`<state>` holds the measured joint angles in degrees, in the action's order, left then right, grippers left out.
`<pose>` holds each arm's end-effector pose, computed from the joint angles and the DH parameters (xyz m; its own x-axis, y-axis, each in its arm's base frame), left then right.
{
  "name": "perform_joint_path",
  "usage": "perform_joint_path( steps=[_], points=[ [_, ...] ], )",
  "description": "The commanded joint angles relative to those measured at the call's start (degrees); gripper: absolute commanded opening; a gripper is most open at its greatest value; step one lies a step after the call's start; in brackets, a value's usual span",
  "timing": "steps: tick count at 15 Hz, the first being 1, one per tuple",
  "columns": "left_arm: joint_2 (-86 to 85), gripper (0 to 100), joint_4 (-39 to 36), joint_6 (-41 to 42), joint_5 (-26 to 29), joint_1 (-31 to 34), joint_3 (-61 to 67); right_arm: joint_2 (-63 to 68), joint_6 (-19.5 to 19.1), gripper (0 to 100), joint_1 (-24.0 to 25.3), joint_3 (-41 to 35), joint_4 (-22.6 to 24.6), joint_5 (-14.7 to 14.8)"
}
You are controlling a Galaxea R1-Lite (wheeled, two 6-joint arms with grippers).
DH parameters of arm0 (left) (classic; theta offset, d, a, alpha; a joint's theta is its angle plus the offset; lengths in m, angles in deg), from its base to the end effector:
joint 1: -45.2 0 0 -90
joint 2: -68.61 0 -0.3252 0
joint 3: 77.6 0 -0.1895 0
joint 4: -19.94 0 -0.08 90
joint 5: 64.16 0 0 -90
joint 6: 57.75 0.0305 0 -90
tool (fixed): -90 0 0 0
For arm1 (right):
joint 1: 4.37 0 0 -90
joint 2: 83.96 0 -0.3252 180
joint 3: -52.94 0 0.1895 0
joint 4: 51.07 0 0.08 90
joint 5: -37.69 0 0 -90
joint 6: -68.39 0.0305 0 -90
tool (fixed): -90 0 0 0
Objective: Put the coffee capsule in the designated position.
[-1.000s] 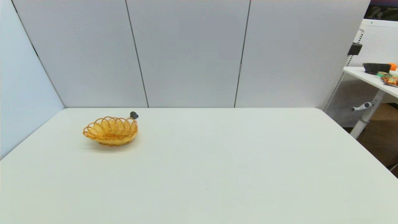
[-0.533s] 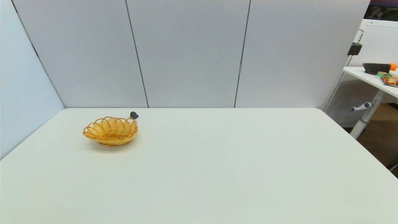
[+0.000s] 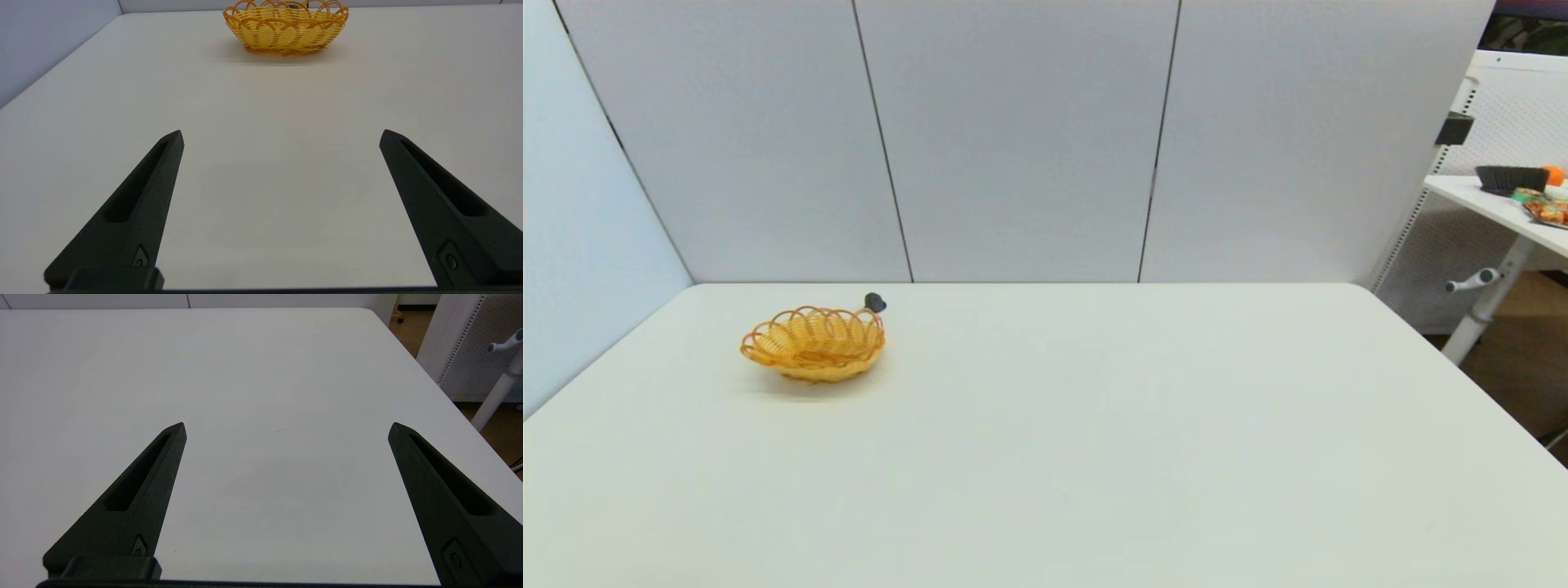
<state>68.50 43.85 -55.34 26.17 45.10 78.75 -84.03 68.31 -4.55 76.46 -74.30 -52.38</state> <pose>-0.0413 -0.0001 0.0754 1.0000 -0.0075 -0.0026 0.0076 0.9991 0.0420 -0.0410 0.0002 0.0761 1.0000 -0.0019 0.0063 0.0019 1.0000 -0.0014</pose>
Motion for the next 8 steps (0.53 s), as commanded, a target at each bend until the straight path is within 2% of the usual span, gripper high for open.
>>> perform_joint_path(
  steps=[1,8],
  points=[
    [0.2,100,-0.2,-2.1,-0.3,0.0,0.1,0.1,0.0,100,0.0,0.0,0.0,0.0],
    [0.2,100,-0.2,-2.1,-0.3,0.0,0.1,0.1,-0.5,100,0.0,0.3,-0.9,0.2]
  ],
)
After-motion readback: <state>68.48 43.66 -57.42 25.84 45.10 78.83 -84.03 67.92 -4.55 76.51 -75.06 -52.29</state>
